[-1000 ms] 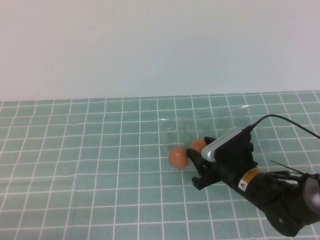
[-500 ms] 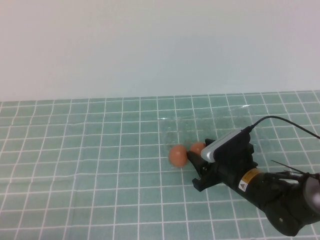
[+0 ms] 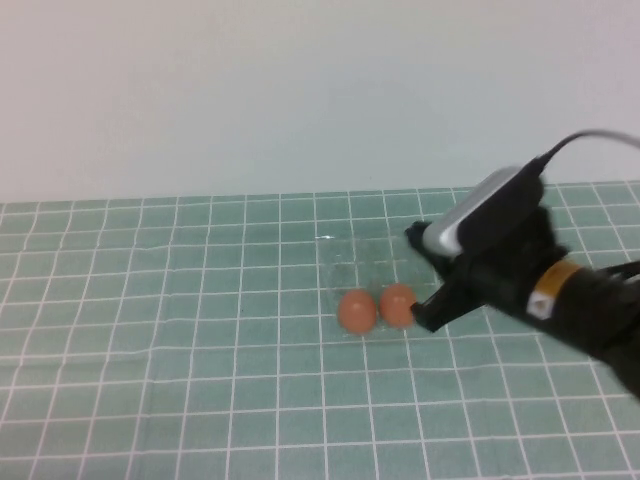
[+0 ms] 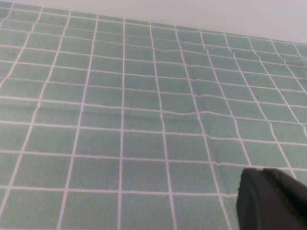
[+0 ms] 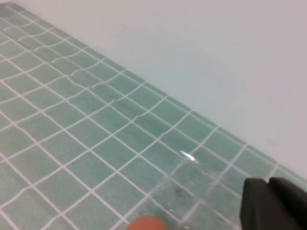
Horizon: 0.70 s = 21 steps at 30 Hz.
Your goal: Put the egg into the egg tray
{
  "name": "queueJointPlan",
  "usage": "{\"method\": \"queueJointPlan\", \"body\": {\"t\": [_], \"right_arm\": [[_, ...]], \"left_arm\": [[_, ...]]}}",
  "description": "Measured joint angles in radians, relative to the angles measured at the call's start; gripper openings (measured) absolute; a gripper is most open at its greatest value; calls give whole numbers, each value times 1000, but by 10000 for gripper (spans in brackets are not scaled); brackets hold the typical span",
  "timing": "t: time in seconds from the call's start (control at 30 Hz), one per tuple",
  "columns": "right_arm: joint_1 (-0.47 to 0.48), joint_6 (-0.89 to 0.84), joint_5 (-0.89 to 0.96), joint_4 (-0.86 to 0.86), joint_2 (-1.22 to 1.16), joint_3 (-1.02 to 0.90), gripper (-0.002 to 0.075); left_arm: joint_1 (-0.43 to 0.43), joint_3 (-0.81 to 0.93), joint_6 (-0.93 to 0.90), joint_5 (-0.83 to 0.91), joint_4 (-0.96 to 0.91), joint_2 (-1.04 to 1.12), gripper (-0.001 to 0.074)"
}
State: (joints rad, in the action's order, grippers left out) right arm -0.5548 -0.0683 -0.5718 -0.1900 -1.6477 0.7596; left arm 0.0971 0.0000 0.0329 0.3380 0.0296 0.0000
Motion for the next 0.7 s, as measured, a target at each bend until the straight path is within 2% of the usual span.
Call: {"method": "queueJointPlan", "body": {"t": [0.1, 0.27, 0.43, 0.7], "right_arm": [[0, -2, 168, -10, 156, -2, 15], [0, -3, 361, -13, 403, -2, 2], [0, -3, 393, -13, 504, -2, 0], [0, -3, 423, -13, 494, -10, 0]], "left_arm": [[0, 0, 0, 0, 0, 0, -1], [0, 0, 0, 0, 0, 0, -1], [0, 0, 0, 0, 0, 0, -1], [0, 0, 0, 0, 0, 0, -1]]}}
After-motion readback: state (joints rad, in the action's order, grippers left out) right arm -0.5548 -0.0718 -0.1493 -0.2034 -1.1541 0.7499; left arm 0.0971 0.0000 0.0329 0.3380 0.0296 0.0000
